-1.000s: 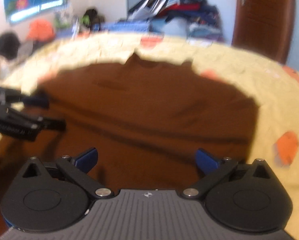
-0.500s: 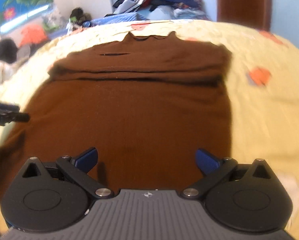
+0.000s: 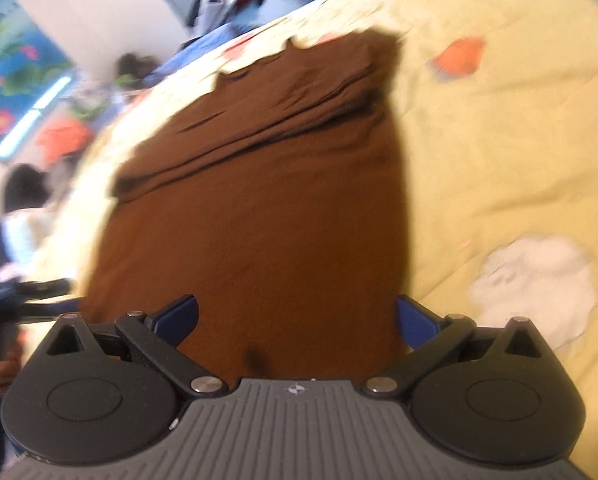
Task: Fold small clothes
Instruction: 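Move both open grippers to the long side edge of the sweater, then grasp the side edge with both grippers and fold it over the body, then open both grippers to release the folded side edge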
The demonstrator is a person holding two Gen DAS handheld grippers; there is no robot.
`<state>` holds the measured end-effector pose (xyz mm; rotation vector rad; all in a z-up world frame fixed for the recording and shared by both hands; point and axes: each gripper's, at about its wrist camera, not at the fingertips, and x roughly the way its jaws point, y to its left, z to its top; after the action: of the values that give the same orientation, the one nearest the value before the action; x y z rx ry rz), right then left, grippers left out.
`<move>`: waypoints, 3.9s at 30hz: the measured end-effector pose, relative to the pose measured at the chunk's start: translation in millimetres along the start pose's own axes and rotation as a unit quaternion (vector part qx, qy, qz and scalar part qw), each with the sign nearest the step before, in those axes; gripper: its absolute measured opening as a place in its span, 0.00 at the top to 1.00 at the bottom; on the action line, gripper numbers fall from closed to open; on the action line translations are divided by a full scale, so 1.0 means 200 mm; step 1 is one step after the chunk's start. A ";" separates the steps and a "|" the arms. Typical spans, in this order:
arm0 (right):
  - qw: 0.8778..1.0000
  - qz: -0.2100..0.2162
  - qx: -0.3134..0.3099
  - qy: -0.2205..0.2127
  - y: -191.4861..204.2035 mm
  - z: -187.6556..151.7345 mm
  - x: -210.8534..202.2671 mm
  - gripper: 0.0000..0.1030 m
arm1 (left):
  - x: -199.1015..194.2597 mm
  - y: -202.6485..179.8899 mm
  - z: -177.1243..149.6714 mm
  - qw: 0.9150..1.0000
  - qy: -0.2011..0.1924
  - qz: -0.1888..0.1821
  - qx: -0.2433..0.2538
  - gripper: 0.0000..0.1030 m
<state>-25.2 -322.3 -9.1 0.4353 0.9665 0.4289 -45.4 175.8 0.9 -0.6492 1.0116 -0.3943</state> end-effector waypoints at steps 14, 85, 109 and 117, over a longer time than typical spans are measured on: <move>0.999 -0.010 0.047 0.006 -0.24 -0.02 -0.14 0.93 | -0.02 0.01 -0.04 0.995 -0.017 0.096 0.033 0.97; 0.954 0.143 0.236 -0.117 -0.56 1.38 0.81 0.18 | 0.76 -0.12 1.47 0.988 -0.150 0.021 -0.018 0.88; 0.998 0.034 0.039 -0.042 -0.20 0.73 0.52 0.44 | 0.50 0.00 0.72 0.995 -0.062 0.080 -0.024 0.90; 0.995 0.076 0.058 -0.027 -0.21 0.72 0.43 0.74 | 0.30 -0.06 0.64 0.995 -0.077 0.056 -0.014 0.93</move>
<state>147.2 -335.8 -18.4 0.6260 0.9115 0.4971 95.5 172.5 17.2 -0.6358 0.9026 -0.2277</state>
